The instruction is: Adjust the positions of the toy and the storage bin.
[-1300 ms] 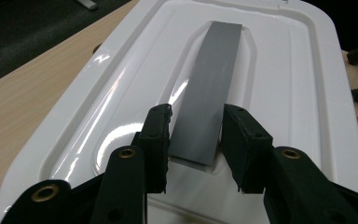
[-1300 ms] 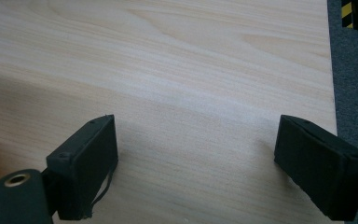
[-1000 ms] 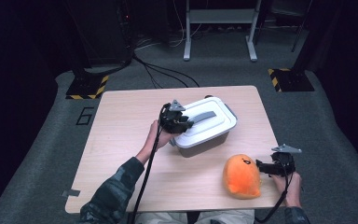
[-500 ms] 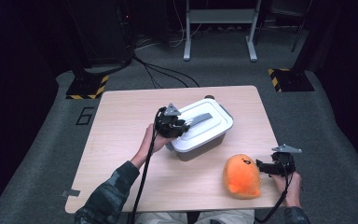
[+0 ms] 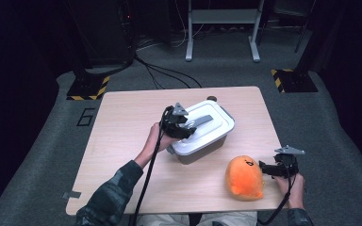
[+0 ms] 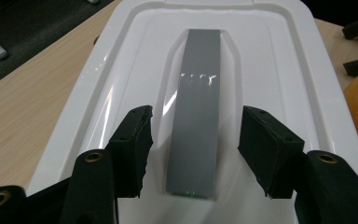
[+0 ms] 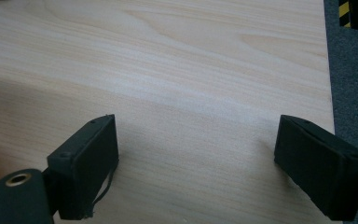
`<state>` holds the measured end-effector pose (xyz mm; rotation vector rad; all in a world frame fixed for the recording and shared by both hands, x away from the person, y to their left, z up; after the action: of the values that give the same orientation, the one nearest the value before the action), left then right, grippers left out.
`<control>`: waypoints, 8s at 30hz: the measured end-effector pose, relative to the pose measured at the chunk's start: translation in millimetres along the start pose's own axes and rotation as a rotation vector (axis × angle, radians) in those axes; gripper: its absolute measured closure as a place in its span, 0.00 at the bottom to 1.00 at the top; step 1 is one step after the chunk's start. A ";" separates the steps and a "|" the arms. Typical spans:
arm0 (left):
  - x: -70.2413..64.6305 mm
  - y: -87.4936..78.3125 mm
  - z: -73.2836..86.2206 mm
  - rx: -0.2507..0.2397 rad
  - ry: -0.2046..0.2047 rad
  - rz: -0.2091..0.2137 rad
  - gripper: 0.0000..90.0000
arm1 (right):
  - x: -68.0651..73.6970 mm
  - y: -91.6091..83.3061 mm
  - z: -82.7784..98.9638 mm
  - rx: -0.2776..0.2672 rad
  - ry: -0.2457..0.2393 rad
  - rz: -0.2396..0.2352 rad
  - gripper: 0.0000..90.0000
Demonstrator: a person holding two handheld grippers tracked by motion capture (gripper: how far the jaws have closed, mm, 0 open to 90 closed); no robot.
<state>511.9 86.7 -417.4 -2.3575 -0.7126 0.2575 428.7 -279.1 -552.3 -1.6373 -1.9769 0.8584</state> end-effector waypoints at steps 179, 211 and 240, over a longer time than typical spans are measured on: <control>73.1 -88.2 258.3 0.047 -0.446 -0.403 0.00 | 17.6 -19.0 -90.8 -0.023 0.090 -0.057 0.65; 73.1 -88.1 258.2 0.047 -0.446 -0.404 0.00 | 17.1 -33.3 -91.1 -0.087 0.119 -0.026 0.06; 73.1 -88.1 258.2 0.047 -0.447 -0.404 0.00 | 59.1 -93.1 -38.1 -0.191 -0.007 -0.106 0.02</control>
<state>443.8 321.3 -558.9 -2.0671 -1.3546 0.6207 376.0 -224.6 -463.7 -1.6152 -2.1868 0.6544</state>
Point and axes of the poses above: each handheld gripper's, and its own axes: y roughly forward along the jaws, z roughly out of its underside, x roughly to its left, the point moved 4 cm from there along y, roughly forward along the jaws, and after that the axes turned 5 degrees about z, right-handed, at the moved point
